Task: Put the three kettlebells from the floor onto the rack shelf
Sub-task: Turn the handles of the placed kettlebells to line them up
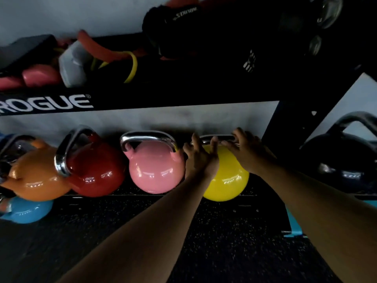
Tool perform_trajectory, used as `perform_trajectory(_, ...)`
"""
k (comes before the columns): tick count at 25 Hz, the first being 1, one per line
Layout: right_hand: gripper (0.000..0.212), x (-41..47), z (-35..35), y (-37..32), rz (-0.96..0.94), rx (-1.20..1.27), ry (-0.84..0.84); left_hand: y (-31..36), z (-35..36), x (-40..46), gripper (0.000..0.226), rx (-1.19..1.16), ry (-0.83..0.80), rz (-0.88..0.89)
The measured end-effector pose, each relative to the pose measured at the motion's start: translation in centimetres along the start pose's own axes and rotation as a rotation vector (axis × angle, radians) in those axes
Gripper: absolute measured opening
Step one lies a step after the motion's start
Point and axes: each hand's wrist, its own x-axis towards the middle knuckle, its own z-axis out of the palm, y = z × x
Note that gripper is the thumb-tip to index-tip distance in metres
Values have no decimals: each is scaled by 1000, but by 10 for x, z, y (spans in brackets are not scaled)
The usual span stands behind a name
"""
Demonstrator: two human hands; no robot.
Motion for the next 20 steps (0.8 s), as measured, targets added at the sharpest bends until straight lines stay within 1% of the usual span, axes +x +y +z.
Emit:
perform_trajectory(1,63,0,1,-2,26,-36,37,2,-1,6,71,-62,-3,6)
perform_trajectory(2,60,-3,3,-6,70,-52,92,1,-5,15,72,-100,-40,23)
perform_trajectory(4,55,-16,9,-11,141,-14,214,-1,-10,28,80,-150,-159,68)
perform_trajectory(5,52,-21,9,-11,144,21,241,-3,-9,30,85,-187,-170,77)
perform_trajectory(6,49,-24,6,-7,142,83,222,-4,-4,26,85,-237,-146,57)
perform_trajectory(8,49,-21,-4,4,154,318,89,-4,3,17,75,-359,-106,-4)
perform_trajectory(9,47,-19,-8,7,166,454,40,-3,6,18,69,-393,-117,-6)
perform_trajectory(10,44,-17,-7,6,178,535,34,-3,5,22,66,-408,-147,5)
perform_trajectory(11,41,-19,-4,4,185,559,63,-1,3,30,64,-413,-190,30)
perform_trajectory(13,37,-27,14,1,192,512,149,6,4,47,66,-365,-255,92)
perform_trajectory(15,40,-34,24,2,176,513,177,16,11,54,66,-302,-262,105)
perform_trajectory(17,31,-31,18,6,214,667,177,21,19,54,66,-362,-235,54)
perform_trajectory(20,21,-20,7,5,299,939,151,20,28,57,63,-471,-254,22)
